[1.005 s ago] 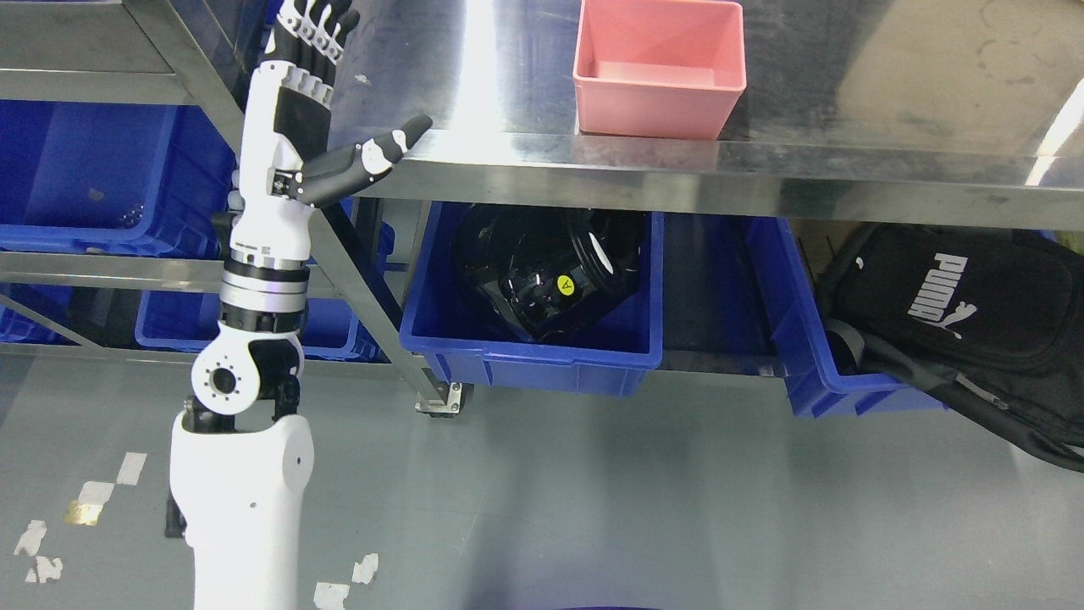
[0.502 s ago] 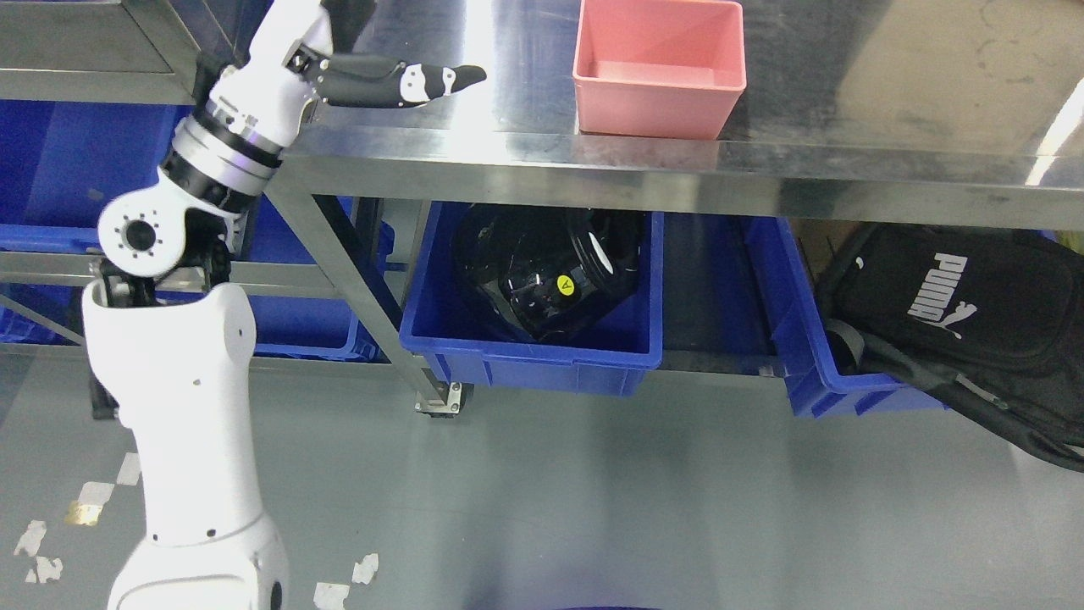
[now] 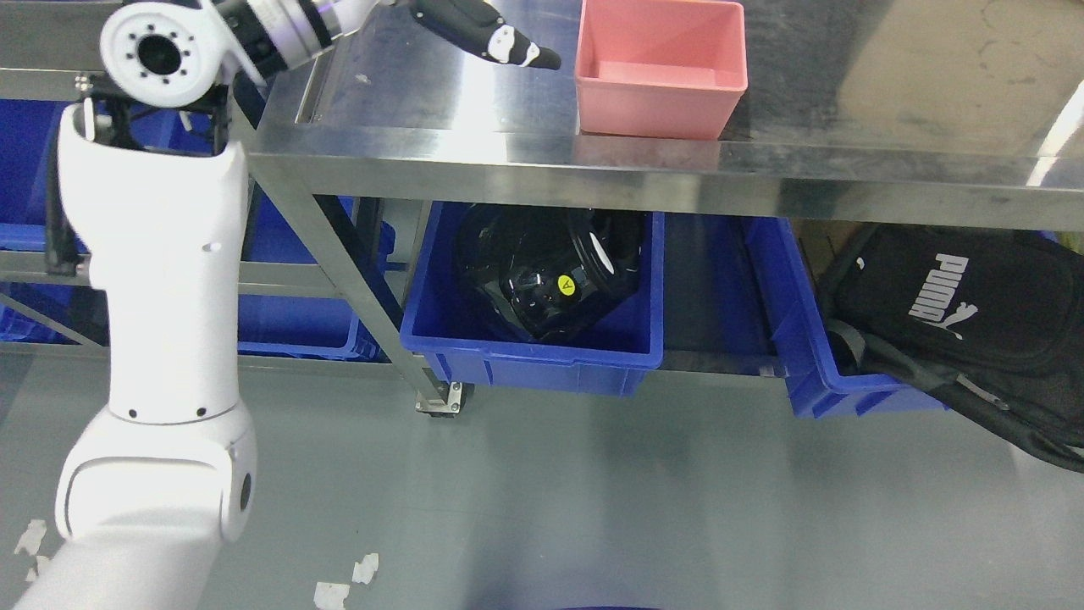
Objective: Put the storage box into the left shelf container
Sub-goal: 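Raise the left hand and reach toward the pink box on the shelf, then hook the left hand fingers over the pink box's near rim and grip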
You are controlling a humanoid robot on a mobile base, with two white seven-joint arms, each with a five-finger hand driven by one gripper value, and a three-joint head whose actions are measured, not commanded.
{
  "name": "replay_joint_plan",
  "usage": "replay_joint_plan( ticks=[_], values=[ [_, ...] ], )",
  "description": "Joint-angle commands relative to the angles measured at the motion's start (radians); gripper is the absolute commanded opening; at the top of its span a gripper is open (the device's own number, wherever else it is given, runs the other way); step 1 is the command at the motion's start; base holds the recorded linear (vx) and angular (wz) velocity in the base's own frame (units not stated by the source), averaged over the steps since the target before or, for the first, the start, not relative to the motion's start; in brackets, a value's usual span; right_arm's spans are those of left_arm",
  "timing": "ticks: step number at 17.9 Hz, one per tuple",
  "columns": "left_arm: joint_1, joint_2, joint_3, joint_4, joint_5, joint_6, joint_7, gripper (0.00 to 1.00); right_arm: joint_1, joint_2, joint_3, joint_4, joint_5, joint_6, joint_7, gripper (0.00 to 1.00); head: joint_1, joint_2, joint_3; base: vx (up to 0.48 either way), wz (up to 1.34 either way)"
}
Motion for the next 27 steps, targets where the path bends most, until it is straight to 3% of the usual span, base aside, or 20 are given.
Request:
replay_joint_plan(
  ticks=[1,8,19,27],
  values=[
    [-0.137,-0.057,-0.325,0.255,-0.067,0.054,-0.034,0.97,-0.005,-0.017,0.000,-0.017,-0.021,-0.001,0.001,1.00,0.0000,0.000,0.000,0.000,0.00],
    [-0.189,-0.057,-0.342,0.284,-0.058,0.059,-0.093,0.95,-0.003,-0.017,0.000,-0.017,-0.021,-0.001,-0.001,1.00,0.0000,0.000,0.000,0.000,0.00],
    [-0.230,-0.057,-0.353,0.286,-0.078,0.149,-0.122,0.88,-0.005,-0.017,0.000,-0.017,-0.021,-0.001,-0.001,1.00,0.0000,0.000,0.000,0.000,0.00],
    [-0.255,-0.057,-0.388,0.407,-0.103,0.154,-0.160,0.84,-0.005,-0.017,0.000,-0.017,-0.021,-0.001,0.001,1.00,0.0000,0.000,0.000,0.000,0.00]
  ],
)
